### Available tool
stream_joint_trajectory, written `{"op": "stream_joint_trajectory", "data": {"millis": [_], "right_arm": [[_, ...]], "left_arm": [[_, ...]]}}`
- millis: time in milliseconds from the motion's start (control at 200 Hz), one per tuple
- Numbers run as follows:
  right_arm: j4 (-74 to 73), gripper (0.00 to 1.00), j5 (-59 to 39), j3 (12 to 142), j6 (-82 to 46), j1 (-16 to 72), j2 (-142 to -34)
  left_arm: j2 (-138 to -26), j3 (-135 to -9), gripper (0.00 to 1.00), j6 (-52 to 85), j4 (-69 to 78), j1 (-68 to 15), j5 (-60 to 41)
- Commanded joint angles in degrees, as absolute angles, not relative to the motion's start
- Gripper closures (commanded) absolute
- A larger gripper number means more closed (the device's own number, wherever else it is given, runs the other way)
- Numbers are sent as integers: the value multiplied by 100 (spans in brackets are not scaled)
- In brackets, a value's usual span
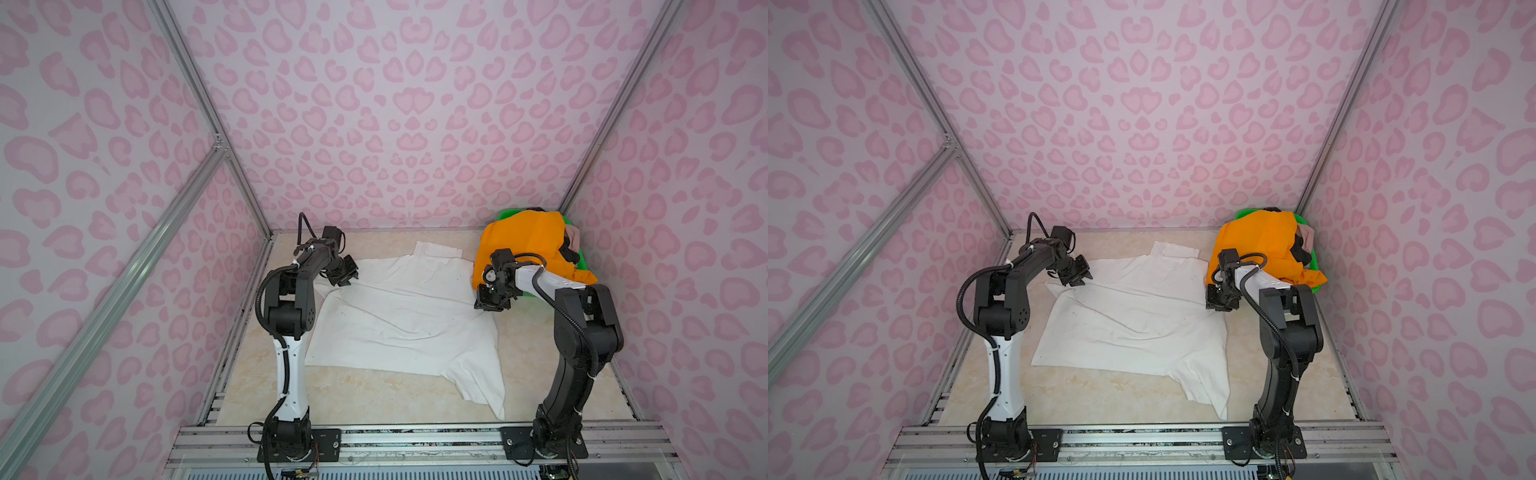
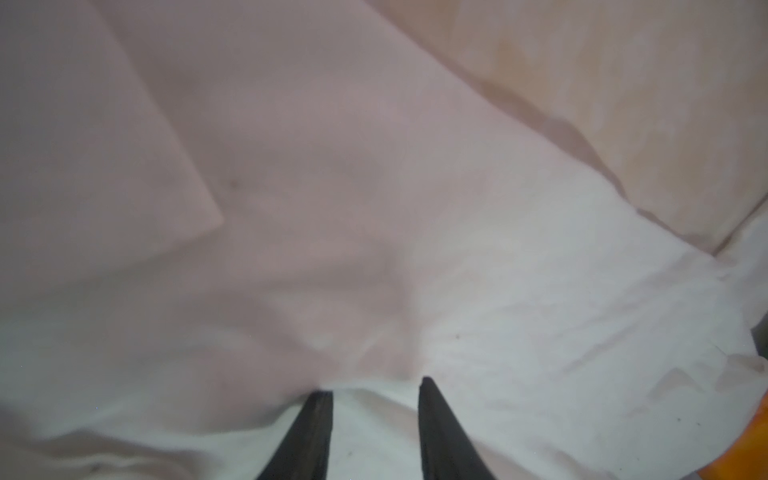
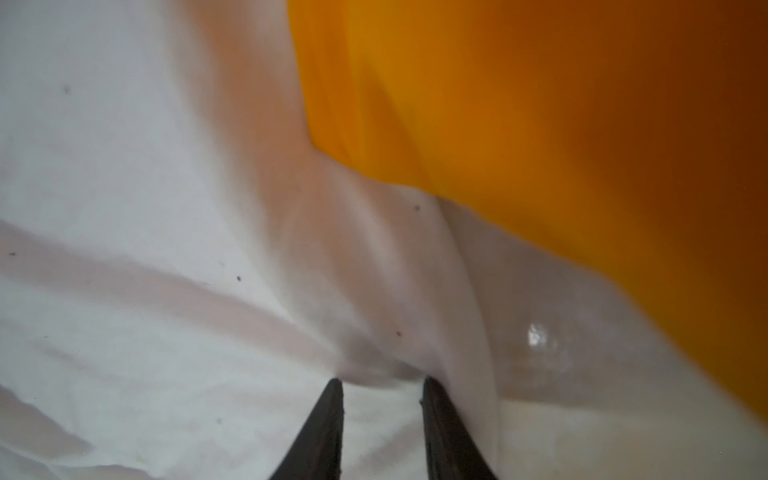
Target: Fold and stack the mixed laundry pile
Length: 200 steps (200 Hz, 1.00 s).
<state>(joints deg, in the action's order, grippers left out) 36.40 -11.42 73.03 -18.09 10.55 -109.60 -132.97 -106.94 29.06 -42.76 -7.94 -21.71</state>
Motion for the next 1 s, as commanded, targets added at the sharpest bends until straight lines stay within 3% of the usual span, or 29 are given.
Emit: {"op": "stream_joint_trajectory", "data": {"millis": [0, 245, 355, 560, 805, 995], "right_arm": [[3875, 66, -1035, 7273, -1679, 1041, -10893], [3849, 66, -1039, 7228, -1633, 1141, -10602], [3949, 65, -947, 7235, -1563, 1284, -10365], [3950, 65, -948, 7113, -1581, 1636, -9975], [3703, 65, -1173, 6958, -1681, 1850, -9925], [3639, 65, -1223, 6997, -1697, 1916, -10035]], "left_arm": [[-13288, -10754, 60, 2550, -4495, -833, -2006], [-12294, -10163, 45, 2325, -4273, -700, -571], [-11897, -9903, 45, 2104, -4651, -712, -165], [-10771, -8368, 38, 2026, -4453, -731, -139], [-9854, -6416, 46, 2718, -4343, -756, -46], [-9772, -6077, 47, 2909, -4701, -756, 410]]}}
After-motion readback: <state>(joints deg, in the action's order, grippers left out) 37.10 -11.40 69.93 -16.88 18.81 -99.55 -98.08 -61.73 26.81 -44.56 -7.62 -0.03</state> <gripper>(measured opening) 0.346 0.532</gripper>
